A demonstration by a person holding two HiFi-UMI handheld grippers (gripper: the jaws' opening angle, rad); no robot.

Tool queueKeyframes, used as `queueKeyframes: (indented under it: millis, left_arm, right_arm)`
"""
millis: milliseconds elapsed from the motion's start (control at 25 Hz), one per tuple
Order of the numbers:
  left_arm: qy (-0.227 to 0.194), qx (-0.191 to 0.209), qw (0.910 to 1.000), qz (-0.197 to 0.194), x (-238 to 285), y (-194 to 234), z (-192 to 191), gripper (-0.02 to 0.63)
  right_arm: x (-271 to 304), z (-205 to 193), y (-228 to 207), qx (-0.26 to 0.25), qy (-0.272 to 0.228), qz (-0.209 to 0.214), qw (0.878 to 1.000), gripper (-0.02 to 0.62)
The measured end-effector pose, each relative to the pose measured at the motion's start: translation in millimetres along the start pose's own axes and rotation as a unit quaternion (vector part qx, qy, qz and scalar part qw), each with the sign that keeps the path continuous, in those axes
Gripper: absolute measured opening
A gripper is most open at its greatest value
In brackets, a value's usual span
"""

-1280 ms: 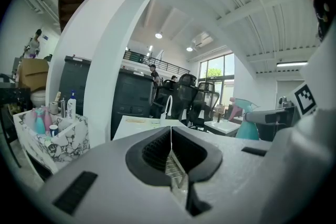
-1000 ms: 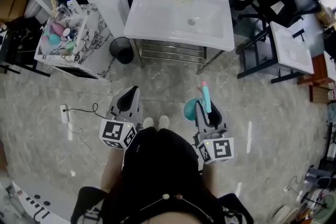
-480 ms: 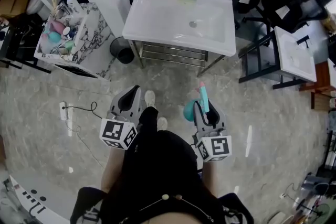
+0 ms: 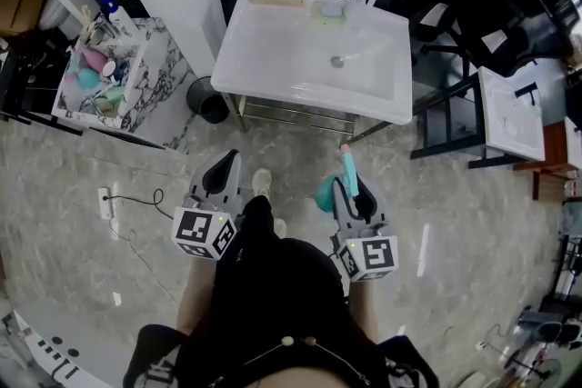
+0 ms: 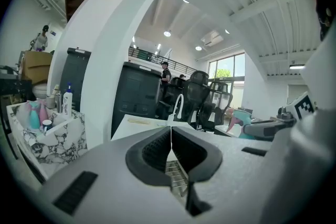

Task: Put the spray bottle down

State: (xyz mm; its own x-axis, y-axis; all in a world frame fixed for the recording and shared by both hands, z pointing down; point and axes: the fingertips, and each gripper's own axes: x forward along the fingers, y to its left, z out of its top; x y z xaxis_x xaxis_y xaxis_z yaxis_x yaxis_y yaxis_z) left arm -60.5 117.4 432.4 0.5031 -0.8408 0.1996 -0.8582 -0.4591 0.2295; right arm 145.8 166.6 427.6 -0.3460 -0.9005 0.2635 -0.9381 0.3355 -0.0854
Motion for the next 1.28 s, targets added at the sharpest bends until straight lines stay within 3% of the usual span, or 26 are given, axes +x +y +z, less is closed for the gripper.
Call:
queueKeyframes:
  millis: [440, 720, 960, 1280]
  left_arm:
    - [0.005, 0.005, 0.9998, -0.018, 80, 77, 34, 0.008]
    - [0.023, -0.001, 0.9995, -0.019, 105, 111, 38, 0.008]
    - [0.029, -0.014, 0.9995, -0.004, 115, 132, 37, 0.008]
    - [0.025, -0.034, 0.9977, 0.053, 125, 169, 37, 0.008]
  right_arm:
    - [114, 44, -1, -0.014, -0.014, -0.005, 1.000, 0.146]
    - [165, 50, -3, -0.019, 0.002, -0.011, 1.000, 0.146]
    - [206, 54, -12, -0.036, 0.008, -0.001, 0.999, 0.146]
    - [269, 52, -24, -0.031, 0.020, 0.036, 0.999, 0.146]
